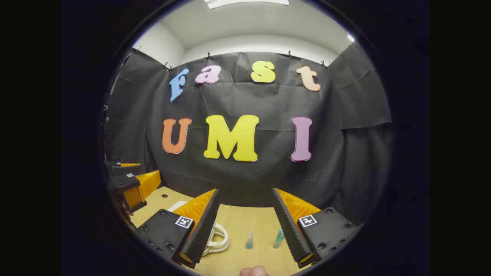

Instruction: First open the suitcase, pack the skin care products into it, and then close the suitcase.

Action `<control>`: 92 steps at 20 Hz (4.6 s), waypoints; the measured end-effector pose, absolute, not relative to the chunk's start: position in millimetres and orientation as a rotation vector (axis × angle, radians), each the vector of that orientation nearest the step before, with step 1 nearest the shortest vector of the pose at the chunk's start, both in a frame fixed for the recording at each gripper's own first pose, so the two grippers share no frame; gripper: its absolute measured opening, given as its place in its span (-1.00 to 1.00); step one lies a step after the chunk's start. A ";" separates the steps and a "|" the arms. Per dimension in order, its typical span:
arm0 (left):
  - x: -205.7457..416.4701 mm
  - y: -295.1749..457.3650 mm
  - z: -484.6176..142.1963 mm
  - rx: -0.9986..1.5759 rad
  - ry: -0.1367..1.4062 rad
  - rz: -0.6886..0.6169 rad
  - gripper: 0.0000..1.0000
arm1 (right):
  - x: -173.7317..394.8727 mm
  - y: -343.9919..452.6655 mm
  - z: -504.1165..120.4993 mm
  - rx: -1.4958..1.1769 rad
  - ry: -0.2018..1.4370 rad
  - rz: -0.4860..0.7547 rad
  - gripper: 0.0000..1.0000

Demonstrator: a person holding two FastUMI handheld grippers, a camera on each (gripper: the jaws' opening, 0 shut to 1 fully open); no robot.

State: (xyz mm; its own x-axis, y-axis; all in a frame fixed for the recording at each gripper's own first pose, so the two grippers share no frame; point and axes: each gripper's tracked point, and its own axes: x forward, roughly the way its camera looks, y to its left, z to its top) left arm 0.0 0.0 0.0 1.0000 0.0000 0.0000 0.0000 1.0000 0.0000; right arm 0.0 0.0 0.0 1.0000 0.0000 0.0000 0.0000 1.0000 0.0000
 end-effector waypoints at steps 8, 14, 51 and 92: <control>6.4 -15.3 2.5 0.009 -0.004 -0.022 0.95 | 2.9 -22.5 2.6 0.025 -0.013 -0.040 0.62; 6.8 -22.2 -2.7 0.007 -0.001 -0.028 0.94 | 7.1 -33.4 -4.2 0.030 0.000 -0.052 0.62; 104.1 -121.2 -306.9 0.953 0.610 -0.262 -0.29 | -4.3 -269.8 -129.6 0.027 0.262 -0.330 0.61; 111.9 370.7 -337.8 -0.291 0.525 0.154 -0.85 | 25.0 33.1 -34.3 -0.217 0.187 -0.029 0.62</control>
